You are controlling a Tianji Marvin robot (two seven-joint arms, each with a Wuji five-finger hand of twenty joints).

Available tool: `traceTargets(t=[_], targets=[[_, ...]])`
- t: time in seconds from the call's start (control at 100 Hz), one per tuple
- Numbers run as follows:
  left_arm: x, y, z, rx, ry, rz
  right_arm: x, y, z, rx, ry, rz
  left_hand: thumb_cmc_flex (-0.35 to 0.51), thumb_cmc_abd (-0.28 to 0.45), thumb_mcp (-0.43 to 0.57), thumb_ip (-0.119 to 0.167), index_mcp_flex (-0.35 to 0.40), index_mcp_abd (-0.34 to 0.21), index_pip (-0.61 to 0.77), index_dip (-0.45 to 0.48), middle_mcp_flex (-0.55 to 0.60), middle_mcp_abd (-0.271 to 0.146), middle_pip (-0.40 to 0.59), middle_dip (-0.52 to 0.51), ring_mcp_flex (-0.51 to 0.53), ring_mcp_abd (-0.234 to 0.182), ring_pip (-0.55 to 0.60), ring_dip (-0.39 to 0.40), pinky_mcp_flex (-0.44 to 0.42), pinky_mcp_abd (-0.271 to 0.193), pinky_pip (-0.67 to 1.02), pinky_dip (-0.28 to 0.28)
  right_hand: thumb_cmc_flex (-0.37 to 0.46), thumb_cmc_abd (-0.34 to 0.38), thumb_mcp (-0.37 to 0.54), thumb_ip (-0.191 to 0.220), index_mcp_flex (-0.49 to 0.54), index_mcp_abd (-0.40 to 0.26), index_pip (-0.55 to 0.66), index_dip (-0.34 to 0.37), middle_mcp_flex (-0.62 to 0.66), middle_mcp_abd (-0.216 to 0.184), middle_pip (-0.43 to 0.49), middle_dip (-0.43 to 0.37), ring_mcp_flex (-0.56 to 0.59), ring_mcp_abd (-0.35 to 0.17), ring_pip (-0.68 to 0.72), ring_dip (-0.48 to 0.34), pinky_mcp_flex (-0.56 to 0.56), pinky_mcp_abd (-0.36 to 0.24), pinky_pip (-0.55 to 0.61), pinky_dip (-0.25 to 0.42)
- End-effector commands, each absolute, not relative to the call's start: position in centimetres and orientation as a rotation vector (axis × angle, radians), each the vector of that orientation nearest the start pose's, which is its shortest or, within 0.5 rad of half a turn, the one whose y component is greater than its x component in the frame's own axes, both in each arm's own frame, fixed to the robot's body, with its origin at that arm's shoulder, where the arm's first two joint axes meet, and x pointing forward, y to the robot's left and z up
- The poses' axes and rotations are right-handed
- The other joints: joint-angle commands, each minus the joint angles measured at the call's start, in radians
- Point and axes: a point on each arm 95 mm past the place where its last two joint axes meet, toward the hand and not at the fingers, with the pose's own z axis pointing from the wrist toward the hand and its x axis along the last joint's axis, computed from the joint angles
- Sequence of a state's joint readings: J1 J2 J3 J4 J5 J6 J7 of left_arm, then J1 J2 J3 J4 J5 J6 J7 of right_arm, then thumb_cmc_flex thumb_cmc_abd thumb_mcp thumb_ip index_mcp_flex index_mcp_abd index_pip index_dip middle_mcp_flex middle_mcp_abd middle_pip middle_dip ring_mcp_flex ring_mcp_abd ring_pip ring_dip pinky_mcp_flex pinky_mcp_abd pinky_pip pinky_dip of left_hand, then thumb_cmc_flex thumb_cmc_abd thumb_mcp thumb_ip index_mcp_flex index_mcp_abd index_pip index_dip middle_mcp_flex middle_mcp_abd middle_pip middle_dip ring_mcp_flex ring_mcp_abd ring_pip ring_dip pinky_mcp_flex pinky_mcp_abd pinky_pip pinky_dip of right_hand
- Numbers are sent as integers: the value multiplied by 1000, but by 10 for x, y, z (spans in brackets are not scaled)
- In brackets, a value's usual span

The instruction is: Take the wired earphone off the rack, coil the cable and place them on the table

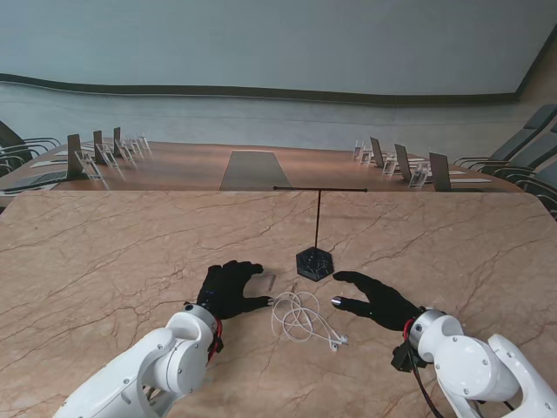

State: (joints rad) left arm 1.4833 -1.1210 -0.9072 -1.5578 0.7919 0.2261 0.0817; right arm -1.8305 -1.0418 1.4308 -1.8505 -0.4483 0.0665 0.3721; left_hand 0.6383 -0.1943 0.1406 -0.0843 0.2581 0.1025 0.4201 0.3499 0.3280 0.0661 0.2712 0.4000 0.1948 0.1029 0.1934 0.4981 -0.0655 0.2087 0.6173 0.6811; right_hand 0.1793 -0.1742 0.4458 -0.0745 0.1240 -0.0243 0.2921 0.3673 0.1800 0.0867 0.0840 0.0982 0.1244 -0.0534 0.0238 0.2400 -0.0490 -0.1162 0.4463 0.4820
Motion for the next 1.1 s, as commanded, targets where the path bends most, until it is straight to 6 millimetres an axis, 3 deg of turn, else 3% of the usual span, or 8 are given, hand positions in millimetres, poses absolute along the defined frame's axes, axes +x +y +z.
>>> traceTargets(t=[0.0, 0.32, 0.53, 1.09], targets=[[371, -78, -366, -1440, 1514, -1525, 332, -30, -325, -2242, -1719, -1807, 19, 52, -52, 43, -35, -30, -3, -19, -17, -34, -27, -32, -18, -43, -36, -37, -9, -30, -56, -35, -2, 22, -34, 10, -25, -12, 1, -17, -26, -28, -26, -19, -44, -51, -25, -10, -13, -71, -32, -6], [339, -63, -362, -1412, 1503, -1587, 319, -22, -329, -2242, -1710, -1790, 28, 124, -149, 46, -28, -37, -4, -23, -31, -48, -33, -90, -47, -91, -74, -118, -6, -52, -139, -121, -25, 33, -34, 8, -30, -40, -16, -33, -31, -43, -46, -19, -43, -64, -36, -32, -13, -82, -63, -4], [321, -58, -362, -1424, 1518, -1593, 307, -16, -335, -2284, -1620, -1767, -27, 183, -163, 47, -32, -36, -17, -28, -61, -51, -32, -117, -72, -111, -82, -145, -2, -70, -195, -155, -25, 31, -32, -2, -21, -46, -64, -28, -39, -77, -94, 2, -41, -99, -48, -123, 9, -116, -163, -7], [306, -59, -366, -1429, 1534, -1606, 299, -14, -339, -2305, -1618, -1745, -23, 192, -161, 47, -36, -46, -17, -22, -91, -63, -28, -135, -95, -125, -81, -162, -5, -77, -237, -157, -37, 41, -31, 1, -18, -38, -105, -19, -51, -74, -109, 25, -42, -93, -48, -144, 17, -115, -192, -6]])
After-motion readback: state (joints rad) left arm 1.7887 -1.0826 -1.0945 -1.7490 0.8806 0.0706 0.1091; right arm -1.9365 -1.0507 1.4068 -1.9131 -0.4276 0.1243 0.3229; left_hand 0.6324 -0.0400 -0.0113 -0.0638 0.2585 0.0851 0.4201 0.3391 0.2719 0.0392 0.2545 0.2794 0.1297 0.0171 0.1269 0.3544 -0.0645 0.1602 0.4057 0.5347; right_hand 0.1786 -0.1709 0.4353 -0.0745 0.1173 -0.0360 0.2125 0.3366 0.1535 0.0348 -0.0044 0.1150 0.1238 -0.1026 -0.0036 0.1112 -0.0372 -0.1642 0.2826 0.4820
